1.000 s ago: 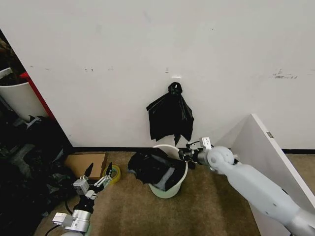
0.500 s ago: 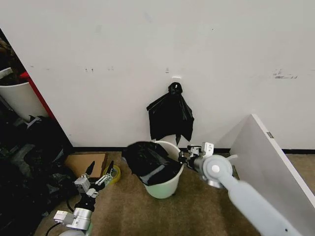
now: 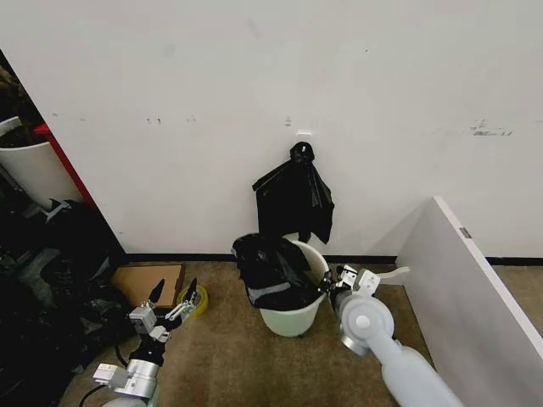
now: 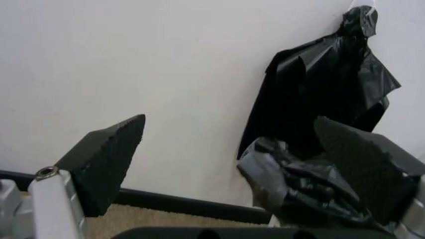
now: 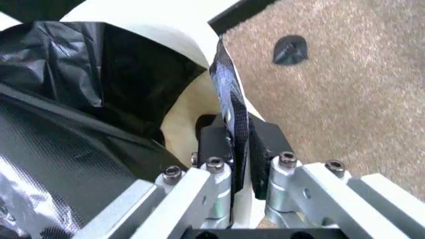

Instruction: Place the garbage bag over the trash bin.

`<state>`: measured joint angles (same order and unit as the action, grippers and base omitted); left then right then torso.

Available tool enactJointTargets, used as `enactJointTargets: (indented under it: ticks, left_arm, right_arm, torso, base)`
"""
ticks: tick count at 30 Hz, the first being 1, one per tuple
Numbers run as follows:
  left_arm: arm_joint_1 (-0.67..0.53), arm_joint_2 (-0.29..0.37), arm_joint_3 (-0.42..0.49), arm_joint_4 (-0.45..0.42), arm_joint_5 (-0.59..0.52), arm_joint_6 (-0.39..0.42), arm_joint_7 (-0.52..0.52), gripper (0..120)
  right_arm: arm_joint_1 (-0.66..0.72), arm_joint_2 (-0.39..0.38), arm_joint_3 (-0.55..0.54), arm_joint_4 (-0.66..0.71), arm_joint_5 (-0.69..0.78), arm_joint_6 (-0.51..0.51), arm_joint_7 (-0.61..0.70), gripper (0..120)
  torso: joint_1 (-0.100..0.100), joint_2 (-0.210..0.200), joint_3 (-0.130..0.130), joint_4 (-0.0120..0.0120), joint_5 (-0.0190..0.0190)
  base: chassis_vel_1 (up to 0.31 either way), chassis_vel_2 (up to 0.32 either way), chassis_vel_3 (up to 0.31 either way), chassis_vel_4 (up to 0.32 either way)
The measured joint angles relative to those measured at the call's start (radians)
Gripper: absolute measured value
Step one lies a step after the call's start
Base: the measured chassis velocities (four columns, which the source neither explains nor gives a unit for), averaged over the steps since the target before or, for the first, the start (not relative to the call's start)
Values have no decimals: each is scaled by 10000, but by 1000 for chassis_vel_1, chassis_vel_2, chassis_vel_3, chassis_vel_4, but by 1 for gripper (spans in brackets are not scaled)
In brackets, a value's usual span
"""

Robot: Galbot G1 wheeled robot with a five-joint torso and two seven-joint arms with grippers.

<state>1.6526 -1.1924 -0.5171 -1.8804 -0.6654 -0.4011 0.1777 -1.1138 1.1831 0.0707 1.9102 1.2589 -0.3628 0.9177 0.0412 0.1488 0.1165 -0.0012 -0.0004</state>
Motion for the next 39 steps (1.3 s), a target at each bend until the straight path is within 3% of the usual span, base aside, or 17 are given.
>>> enactJointTargets:
  ticks: [17, 23, 27, 32, 39]
  left_arm:
    - [129, -41, 86, -16, 81, 10, -44, 100]
    - [178, -51, 183, -16, 118, 34, -94, 100]
    - [209, -50, 232, -38, 122, 67, -138, 100]
    - [397, -4, 439, -115, 181, 247, -373, 100]
    - [366, 250, 1054, -183, -170, 727, -612, 100]
  right_arm:
    - [-454, 116, -180, 113, -324, -32, -525, 5]
    - [-641, -10, -217, 265, -842, -132, -961, 29]
    - [-767, -87, -248, 409, -1307, -128, -1327, 39]
    - [-1273, -368, -202, 812, -2902, 99, -2273, 63]
    - [-2319, -685, 42, 1510, -5211, 773, -3366, 86]
  torso:
    - [1, 0, 0, 0, 1]
    - [1, 0, 0, 0, 1]
    - [1, 0, 1, 0, 0]
    - [1, 1, 1, 1, 1]
    - [1, 1, 1, 0, 0]
  base:
    - [0, 0, 0, 0]
    - [0, 0, 0, 0]
    - [0, 0, 0, 0]
    - [0, 0, 0, 0]
    - [0, 0, 0, 0]
